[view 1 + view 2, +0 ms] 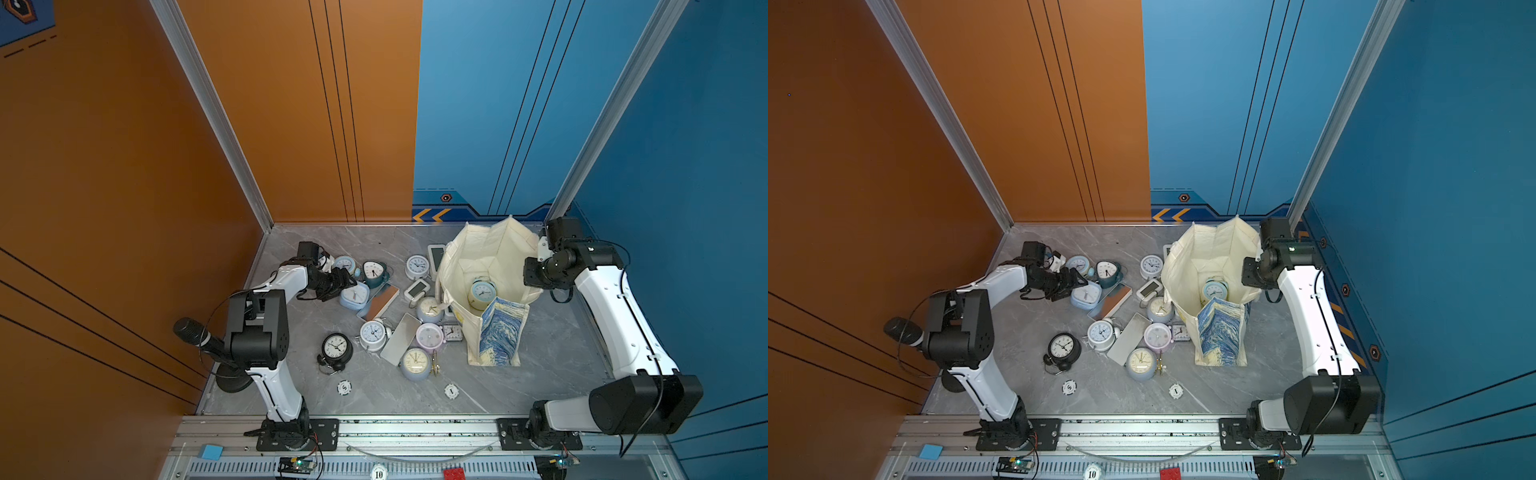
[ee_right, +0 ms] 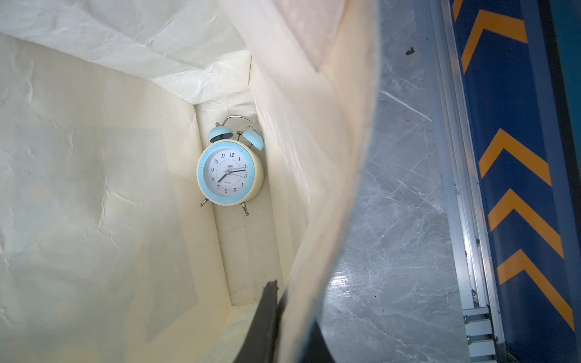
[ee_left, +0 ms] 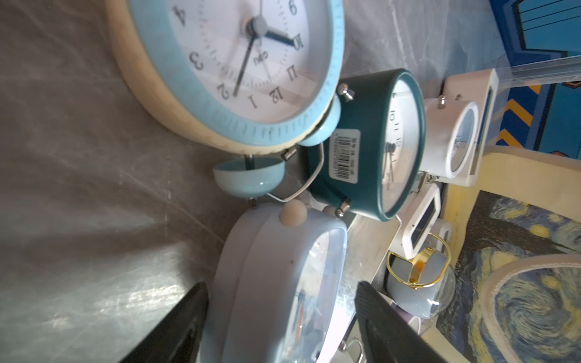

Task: Put the alarm clock into the canvas bag
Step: Pick up the alarm from the center of the board.

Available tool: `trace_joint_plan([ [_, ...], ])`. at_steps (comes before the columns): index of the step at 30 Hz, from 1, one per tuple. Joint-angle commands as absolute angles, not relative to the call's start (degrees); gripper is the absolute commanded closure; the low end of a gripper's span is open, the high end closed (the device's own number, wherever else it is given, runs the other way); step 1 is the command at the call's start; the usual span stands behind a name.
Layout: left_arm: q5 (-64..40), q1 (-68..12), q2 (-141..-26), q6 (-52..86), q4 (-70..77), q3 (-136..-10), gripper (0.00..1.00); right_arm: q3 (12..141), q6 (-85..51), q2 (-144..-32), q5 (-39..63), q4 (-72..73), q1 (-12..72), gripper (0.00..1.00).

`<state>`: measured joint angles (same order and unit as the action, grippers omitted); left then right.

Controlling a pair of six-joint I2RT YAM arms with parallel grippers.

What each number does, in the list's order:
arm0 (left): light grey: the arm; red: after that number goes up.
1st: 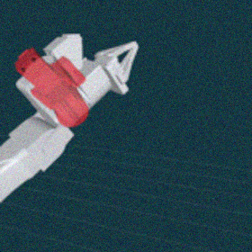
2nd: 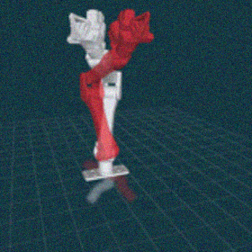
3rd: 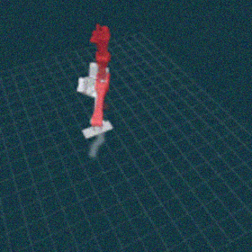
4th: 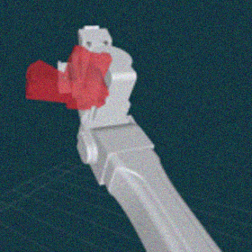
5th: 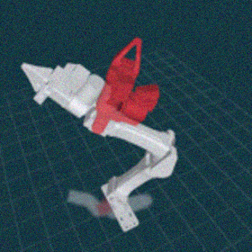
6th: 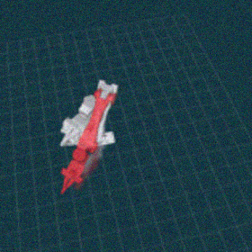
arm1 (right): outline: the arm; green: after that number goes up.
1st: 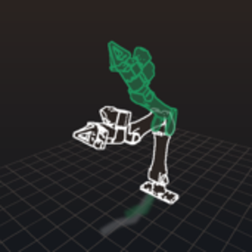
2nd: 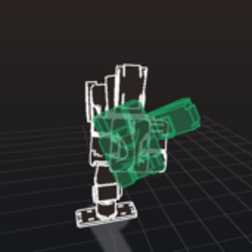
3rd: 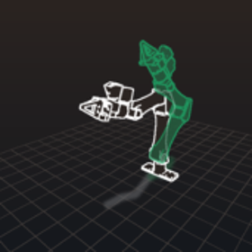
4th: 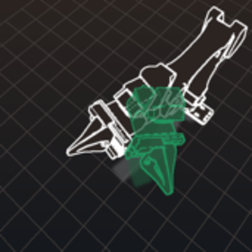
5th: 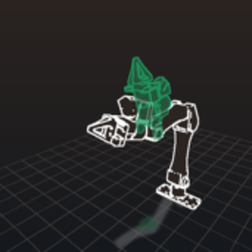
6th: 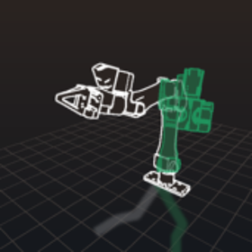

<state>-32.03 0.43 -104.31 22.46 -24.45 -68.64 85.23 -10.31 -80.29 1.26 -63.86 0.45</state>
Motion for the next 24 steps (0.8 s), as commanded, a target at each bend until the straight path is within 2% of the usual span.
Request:
trace_joint_plan([
  [1,-37.34,0.53,-102.37,24.45,-22.28,-67.59,0.29,85.96,-9.52,-81.08,0.71,-65.63,1.08,0.87],
  [7,-39.82,0.4,-102.39,26.19,-19.86,-66.63,0.4,86.07,-9.46,-81.13,0.8,-65.62,1.15,0.87],
  [15,-37.11,-1.9,-103.22,25.05,-21.16,-67.14,0.43,85.8,-9.47,-80.99,0.62,-65.59,1.18,0.87],
  [24,-33.27,-3.77,-103.08,24.35,-23.34,-69.25,0.59,85.48,-9.49,-80.38,0.35,-65.62,1.14,0.87],
])
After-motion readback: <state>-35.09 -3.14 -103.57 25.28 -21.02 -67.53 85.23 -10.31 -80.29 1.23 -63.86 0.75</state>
